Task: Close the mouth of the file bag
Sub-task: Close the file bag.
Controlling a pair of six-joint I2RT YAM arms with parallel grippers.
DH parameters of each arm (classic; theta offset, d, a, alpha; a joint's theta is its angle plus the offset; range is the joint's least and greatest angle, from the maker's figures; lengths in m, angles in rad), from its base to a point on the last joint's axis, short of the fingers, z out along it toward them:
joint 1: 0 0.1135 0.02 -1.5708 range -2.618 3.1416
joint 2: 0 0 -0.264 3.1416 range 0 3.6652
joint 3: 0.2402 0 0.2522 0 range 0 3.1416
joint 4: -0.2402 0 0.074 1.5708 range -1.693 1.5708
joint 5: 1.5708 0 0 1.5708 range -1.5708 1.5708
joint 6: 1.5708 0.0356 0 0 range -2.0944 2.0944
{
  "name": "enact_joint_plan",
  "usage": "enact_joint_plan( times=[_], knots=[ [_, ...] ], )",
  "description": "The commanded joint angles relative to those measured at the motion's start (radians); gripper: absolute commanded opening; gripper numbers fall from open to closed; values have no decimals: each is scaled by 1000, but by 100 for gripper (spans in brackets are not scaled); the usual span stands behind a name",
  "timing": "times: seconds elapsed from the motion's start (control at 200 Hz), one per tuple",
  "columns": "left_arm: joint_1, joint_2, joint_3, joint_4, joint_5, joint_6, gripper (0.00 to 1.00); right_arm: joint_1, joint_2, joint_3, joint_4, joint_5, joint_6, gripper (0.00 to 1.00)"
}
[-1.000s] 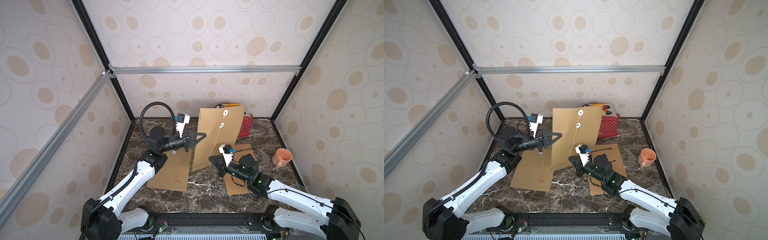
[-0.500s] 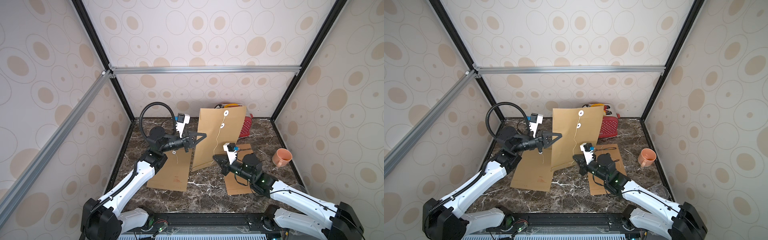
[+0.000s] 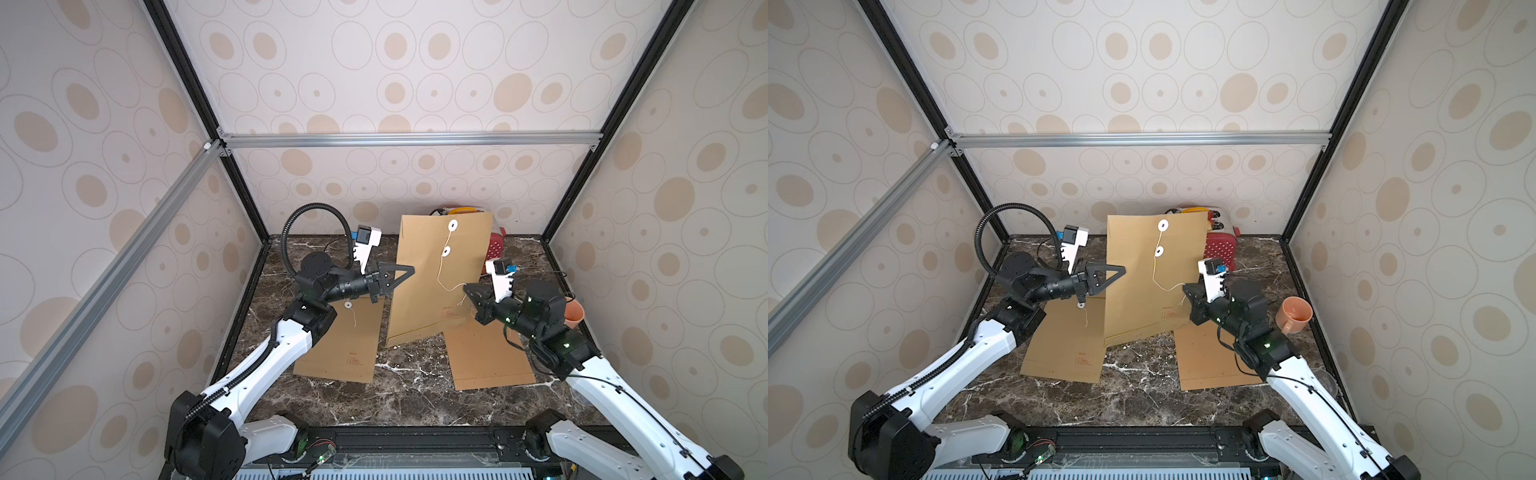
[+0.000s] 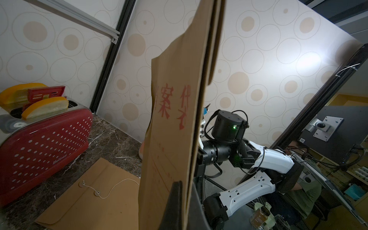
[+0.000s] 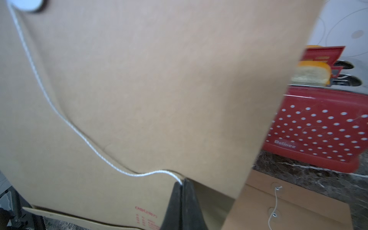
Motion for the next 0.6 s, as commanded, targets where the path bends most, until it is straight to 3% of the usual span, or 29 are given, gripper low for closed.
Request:
enact_joint_plan(
  times=[0.0,0.165,0.596],
  knots=[
    [1,-5,45,62,24,-22,0,-102,33,83,-159,-64,-30,0],
    [1,-27,46,35,17,5,0,-215,79,171,-201,-147,-23,0],
    [1,-35,69,-63,16,70,0,-257,123,313,-297,-144,-82,0]
  ],
)
